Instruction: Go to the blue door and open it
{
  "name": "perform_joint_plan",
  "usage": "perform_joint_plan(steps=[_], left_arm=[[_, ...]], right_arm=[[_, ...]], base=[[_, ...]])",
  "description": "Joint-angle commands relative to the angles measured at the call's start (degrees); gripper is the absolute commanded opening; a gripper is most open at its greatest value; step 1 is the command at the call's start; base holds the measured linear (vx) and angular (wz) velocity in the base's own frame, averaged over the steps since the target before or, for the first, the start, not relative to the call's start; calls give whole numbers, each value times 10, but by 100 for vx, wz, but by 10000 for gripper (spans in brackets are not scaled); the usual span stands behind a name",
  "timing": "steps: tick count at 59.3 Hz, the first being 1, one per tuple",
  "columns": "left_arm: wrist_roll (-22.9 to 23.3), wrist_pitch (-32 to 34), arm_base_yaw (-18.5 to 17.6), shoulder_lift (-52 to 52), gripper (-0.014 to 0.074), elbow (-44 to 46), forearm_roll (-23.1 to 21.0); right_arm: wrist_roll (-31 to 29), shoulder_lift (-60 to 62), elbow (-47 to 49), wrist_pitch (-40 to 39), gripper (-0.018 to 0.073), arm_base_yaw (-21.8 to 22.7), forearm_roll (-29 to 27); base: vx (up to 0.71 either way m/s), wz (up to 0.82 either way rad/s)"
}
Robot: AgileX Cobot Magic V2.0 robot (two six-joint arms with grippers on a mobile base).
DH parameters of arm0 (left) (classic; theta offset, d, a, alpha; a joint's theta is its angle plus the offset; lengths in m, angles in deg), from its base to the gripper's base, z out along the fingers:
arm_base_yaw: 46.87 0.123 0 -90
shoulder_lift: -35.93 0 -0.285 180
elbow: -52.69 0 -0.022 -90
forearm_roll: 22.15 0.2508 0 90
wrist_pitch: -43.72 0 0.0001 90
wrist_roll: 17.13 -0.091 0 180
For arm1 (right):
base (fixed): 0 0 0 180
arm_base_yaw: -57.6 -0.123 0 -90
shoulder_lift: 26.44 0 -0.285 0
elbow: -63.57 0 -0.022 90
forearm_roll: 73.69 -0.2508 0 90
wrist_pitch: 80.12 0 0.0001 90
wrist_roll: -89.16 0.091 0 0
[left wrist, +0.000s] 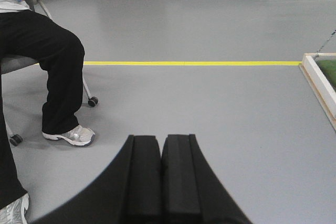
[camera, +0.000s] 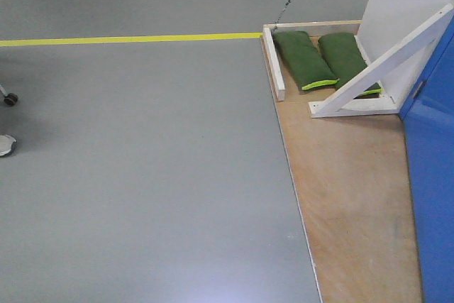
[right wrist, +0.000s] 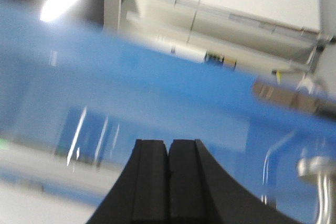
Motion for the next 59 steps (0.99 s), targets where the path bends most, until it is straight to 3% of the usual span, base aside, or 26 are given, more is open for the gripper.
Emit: perform_joint_plan(steps=[1,12,35,47,59], left_arm=[[2,44,-4,-9,70,-3,0],[2,44,-4,-9,70,-3,0],[2,44,-4,-9,70,-3,0],[2,44,-4,-9,70,-3,0],[2,44,-4,-9,70,-3,0]], right_arm=[[-5,-28,31,-13,2,46,-41],[-5,-124,86,-13,2,91,-86],[-5,-338,286,63,2,91,-92],[-5,-385,359,185,2,91,-112],[-5,-388,370,295,2,91,-122]], base=[[0,0],[0,0],[0,0],[0,0],[0,0]])
